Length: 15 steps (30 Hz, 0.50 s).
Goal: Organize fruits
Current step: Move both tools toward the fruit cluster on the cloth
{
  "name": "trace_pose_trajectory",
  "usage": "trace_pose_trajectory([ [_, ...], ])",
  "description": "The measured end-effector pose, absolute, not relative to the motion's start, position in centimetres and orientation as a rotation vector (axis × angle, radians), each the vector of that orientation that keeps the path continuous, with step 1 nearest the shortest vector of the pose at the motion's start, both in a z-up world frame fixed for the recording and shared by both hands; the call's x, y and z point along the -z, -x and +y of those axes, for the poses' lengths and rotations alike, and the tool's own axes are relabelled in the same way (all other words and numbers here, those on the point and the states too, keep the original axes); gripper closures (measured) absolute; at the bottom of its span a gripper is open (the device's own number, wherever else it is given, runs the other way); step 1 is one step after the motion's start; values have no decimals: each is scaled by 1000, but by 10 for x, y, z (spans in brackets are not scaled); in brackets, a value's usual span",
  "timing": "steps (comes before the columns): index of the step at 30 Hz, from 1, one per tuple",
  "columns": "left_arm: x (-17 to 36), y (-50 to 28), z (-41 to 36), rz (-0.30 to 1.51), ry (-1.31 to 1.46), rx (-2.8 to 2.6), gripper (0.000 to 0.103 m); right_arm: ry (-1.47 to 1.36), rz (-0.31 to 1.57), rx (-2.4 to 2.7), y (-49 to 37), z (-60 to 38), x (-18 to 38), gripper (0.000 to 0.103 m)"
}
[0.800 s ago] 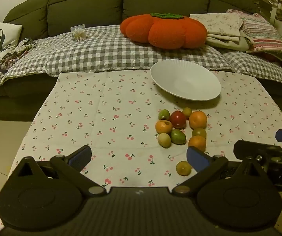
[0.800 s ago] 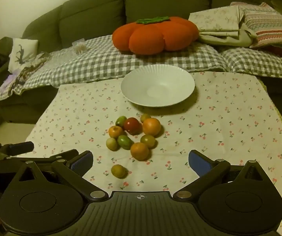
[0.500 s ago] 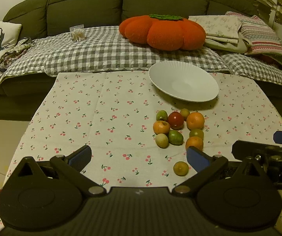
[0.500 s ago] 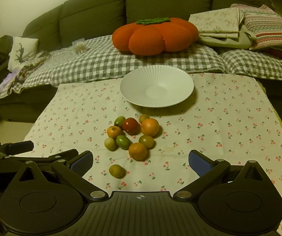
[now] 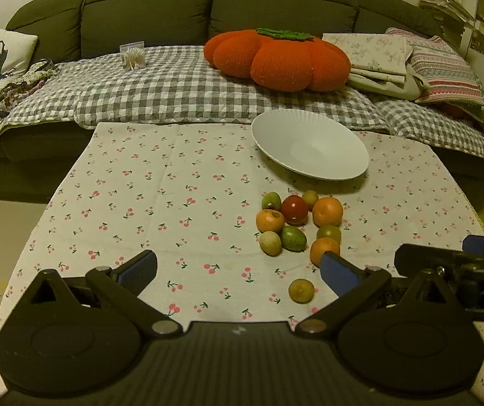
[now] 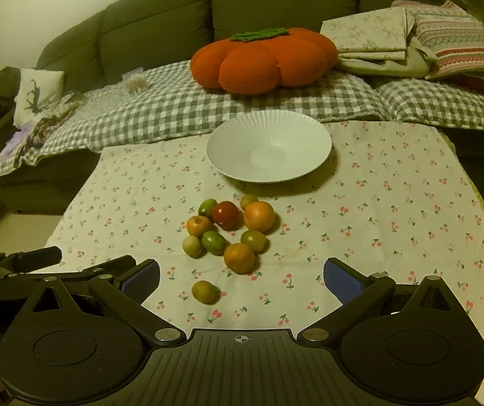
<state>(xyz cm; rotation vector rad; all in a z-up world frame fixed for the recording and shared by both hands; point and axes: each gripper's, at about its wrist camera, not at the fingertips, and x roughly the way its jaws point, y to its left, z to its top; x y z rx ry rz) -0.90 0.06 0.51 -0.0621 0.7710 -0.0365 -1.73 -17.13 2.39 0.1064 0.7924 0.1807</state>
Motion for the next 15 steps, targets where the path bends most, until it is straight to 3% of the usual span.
trace_pose_trajectory([
  [9, -6, 13, 2, 768, 91, 52, 1, -148, 701, -184, 24, -178, -27, 0],
  [15, -1, 12, 2, 787, 56, 38, 1, -139, 739, -174, 22, -179, -28, 0],
])
